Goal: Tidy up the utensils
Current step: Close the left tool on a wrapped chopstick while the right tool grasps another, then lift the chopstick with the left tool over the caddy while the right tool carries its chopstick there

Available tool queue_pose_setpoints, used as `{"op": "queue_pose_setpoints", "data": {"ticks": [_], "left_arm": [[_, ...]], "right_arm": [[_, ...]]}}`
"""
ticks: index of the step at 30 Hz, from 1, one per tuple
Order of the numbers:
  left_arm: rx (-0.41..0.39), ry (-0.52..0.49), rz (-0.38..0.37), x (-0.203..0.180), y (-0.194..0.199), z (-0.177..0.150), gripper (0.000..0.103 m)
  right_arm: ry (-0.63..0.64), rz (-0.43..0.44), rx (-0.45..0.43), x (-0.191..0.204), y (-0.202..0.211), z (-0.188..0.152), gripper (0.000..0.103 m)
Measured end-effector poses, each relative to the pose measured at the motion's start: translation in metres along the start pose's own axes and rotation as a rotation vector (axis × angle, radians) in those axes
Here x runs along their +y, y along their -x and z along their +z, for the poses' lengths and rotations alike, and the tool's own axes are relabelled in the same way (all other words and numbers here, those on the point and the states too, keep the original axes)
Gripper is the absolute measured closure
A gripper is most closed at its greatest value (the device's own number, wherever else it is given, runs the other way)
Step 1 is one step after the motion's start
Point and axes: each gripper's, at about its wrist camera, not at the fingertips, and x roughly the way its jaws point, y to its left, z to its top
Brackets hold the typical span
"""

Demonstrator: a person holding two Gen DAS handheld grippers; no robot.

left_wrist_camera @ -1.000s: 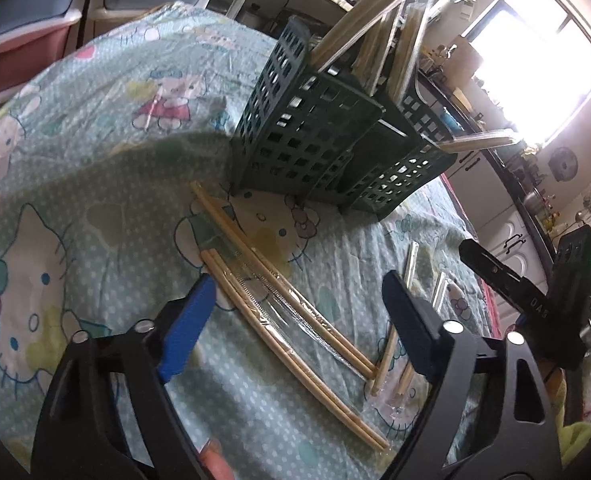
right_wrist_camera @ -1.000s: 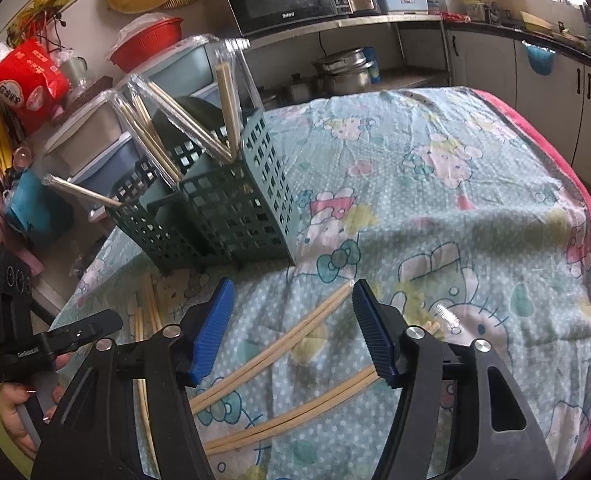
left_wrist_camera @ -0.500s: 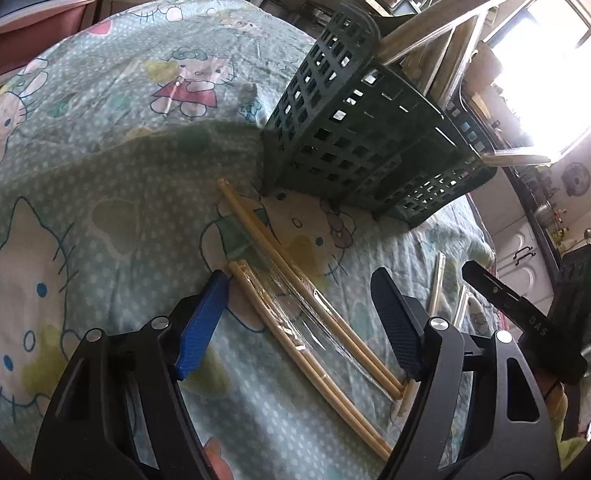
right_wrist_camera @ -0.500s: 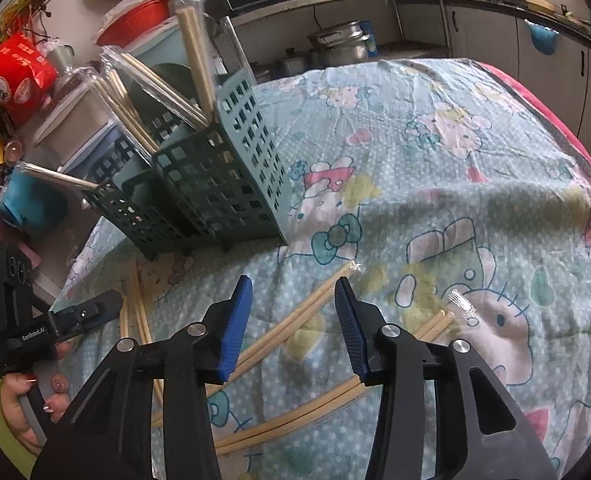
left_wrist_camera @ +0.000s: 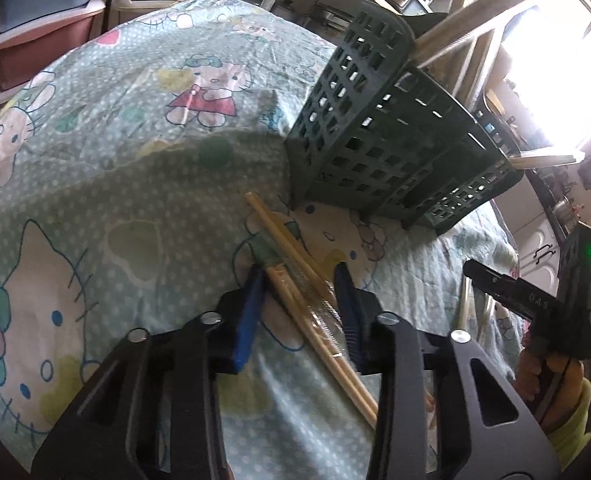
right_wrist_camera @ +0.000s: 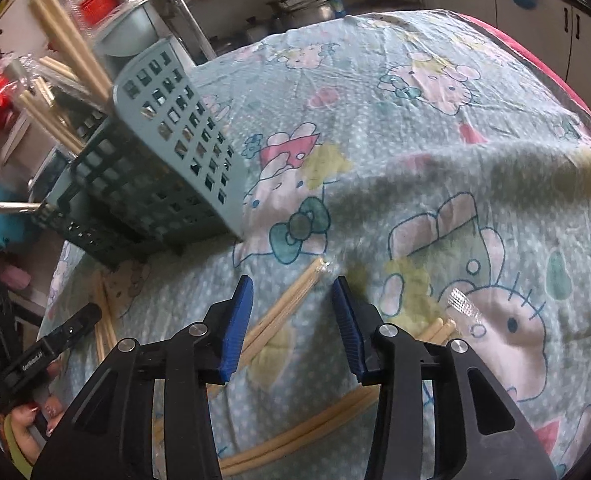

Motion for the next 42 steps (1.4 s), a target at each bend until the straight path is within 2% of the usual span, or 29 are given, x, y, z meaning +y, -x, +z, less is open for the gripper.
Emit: {"op": "queue_pose_setpoints", "data": {"ticks": [5,8,11,12,14,16,21,26,28,36,42], "left_arm": [[-0.003,-0.007,0.01,0.001,0.0,0.0,0.082],[-0.005,-0.009,0.016,0.002,-0.001,0.0,0.085],[-0.006,-0.005,0.025,0.004,-0.001,0.0,0.091],[-0.004,0.0,0.021,0.005,-0.001,0.0,0.091],[0.0,0.005,0.015,0.006,0.0,0.001,0.093],[0.003,0.01,0.009,0.008,0.001,0.001,0.094],[-0.004,0.032,-0.032,0.008,0.009,0.001,0.095],[-0.047,0.011,-0.066,-0.002,0.028,0.003,0.096],[-0.061,-0.001,-0.081,-0.007,0.034,0.004,0.096],[-0.115,-0.066,-0.134,-0.035,0.057,0.013,0.098],[-0.156,-0.126,-0.167,-0.059,0.071,0.022,0.099]], "right_arm": [[0.061,-0.062,-0.001,0.013,-0.009,0.002,0.064],[0.098,-0.113,-0.014,0.017,-0.01,-0.002,0.073],[0.076,-0.118,-0.024,0.013,-0.007,-0.004,0.083],[0.058,-0.104,-0.028,0.01,-0.006,-0.004,0.084],[0.021,-0.067,-0.035,0.004,-0.004,-0.004,0.093],[-0.004,-0.02,-0.039,0.0,0.0,-0.005,0.096],[-0.032,0.057,-0.07,-0.002,0.013,-0.004,0.097],[-0.041,0.111,-0.103,0.0,0.028,-0.002,0.097],[-0.048,0.159,-0.106,0.0,0.035,-0.003,0.097],[0.048,0.23,-0.173,0.026,0.066,-0.007,0.097],[0.111,0.251,-0.236,0.041,0.092,-0.009,0.097]]}}
